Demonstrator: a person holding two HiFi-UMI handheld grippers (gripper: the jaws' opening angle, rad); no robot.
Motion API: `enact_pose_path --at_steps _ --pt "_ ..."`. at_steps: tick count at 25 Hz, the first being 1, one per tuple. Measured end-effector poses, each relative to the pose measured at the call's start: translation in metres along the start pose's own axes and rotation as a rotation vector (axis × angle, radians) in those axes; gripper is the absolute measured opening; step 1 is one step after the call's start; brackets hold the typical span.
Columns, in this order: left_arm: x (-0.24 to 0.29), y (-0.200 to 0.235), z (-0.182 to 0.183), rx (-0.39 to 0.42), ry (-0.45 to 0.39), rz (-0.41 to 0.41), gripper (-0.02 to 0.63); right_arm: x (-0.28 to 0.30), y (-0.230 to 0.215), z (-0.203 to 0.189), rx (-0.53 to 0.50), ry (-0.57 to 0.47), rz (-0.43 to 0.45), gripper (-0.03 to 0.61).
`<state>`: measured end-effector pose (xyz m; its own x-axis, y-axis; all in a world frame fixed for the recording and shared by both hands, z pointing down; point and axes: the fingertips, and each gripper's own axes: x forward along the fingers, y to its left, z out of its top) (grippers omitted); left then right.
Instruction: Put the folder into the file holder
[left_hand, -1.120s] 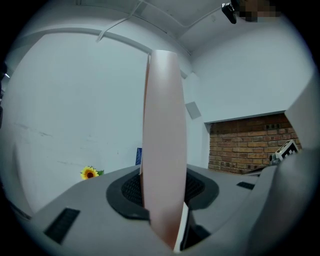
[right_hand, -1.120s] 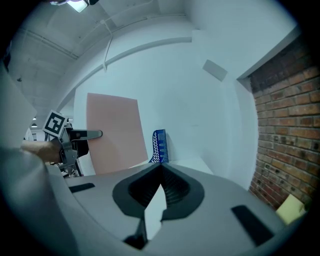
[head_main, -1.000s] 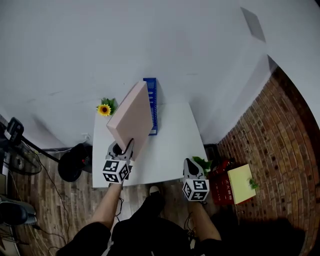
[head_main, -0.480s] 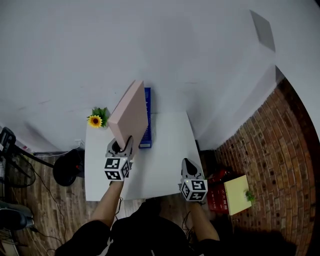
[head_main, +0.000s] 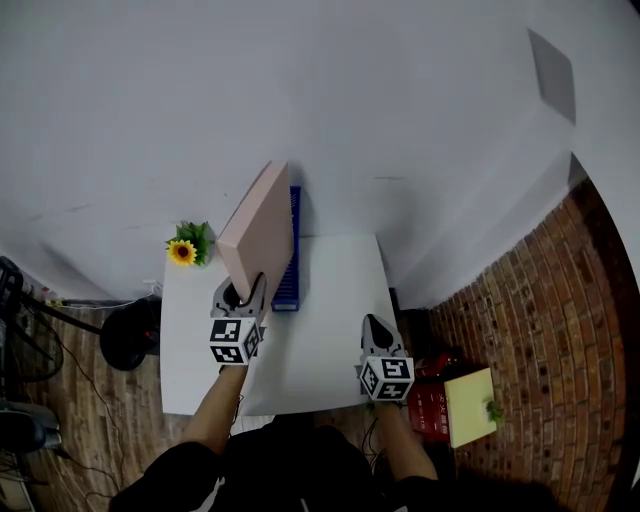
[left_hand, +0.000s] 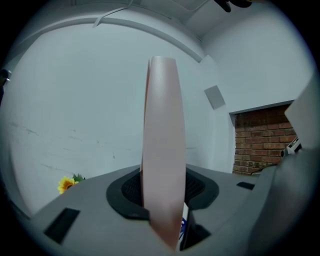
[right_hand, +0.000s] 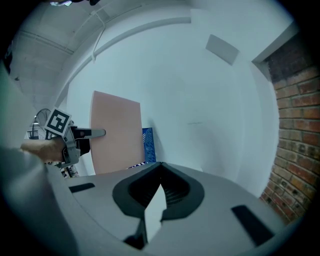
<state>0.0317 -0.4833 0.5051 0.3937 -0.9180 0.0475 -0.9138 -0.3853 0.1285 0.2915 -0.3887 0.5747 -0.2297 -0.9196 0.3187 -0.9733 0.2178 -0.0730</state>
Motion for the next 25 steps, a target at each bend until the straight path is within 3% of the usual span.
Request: enact_pose_path --at_steps 12,25 --pt "0.020 -0.006 -0.002 0.005 -0.022 0.041 0.170 0.028 -0.012 0.001 -0.004 0.017 0.032 0.008" --pt "0.041 -0.009 -0.006 0.002 -0.057 0.179 0.163 0.051 -0.038 0.009 -0.030 0.042 0.119 0.008"
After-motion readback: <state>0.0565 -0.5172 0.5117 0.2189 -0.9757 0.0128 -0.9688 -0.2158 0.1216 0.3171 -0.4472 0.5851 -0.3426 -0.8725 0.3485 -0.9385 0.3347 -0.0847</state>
